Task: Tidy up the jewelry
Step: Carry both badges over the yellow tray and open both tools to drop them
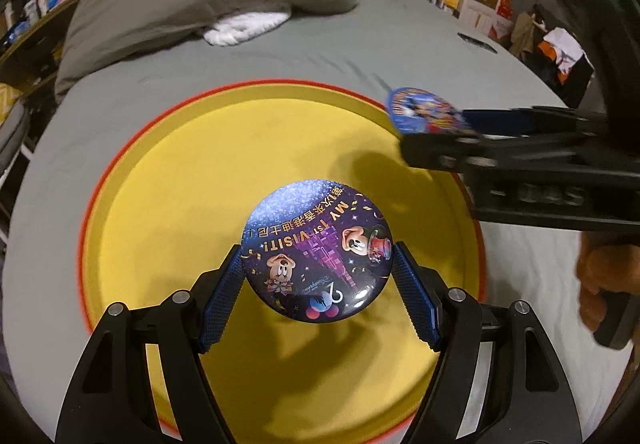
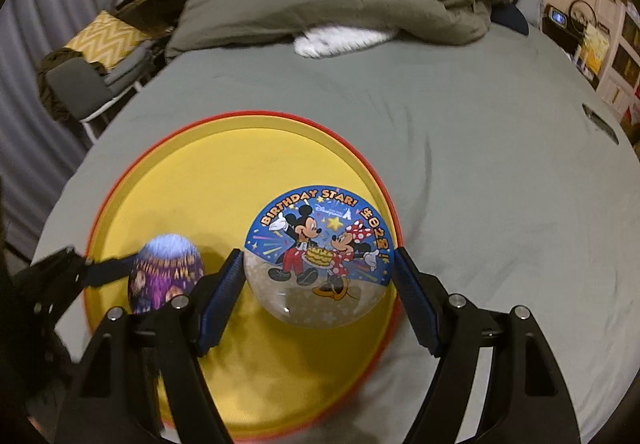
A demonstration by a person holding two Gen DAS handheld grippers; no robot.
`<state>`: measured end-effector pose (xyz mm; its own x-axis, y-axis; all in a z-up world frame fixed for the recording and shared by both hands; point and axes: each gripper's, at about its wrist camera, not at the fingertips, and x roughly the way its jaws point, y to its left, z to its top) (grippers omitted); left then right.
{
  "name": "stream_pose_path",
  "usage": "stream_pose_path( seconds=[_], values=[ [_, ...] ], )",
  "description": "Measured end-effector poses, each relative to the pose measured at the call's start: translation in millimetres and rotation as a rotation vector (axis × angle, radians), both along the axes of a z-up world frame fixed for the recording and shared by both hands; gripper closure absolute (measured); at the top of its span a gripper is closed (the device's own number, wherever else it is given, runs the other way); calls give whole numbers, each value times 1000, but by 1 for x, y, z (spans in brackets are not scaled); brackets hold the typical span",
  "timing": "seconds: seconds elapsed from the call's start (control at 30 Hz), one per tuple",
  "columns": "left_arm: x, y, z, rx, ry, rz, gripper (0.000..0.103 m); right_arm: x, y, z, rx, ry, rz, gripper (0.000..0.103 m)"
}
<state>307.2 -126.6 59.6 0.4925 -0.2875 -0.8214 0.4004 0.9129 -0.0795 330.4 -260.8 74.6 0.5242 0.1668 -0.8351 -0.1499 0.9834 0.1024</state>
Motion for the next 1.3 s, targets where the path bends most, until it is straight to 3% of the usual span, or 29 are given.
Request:
stream_pose_path(
  seconds=[0.3, 0.57, 0.73, 1.0, 1.3],
  values=[
    [6, -15, -36, 67, 33, -51, 32, 37, 9, -50, -54, 91, -51, 33],
    [4, -23, -41, 111, 1, -68, 32, 41, 15, -61, -77, 95, -43, 33],
    [2, -24, -41, 124, -4, -69, 31, 37, 17, -64, -78, 76, -32, 27],
    [3, -24, -40, 126, -15, -52, 16, 40, 20, -64, -73, 69, -36, 22],
    [-12, -21, -13, 148, -50, -33, 9, 22, 16, -24, -23, 5, -38, 22]
  ],
)
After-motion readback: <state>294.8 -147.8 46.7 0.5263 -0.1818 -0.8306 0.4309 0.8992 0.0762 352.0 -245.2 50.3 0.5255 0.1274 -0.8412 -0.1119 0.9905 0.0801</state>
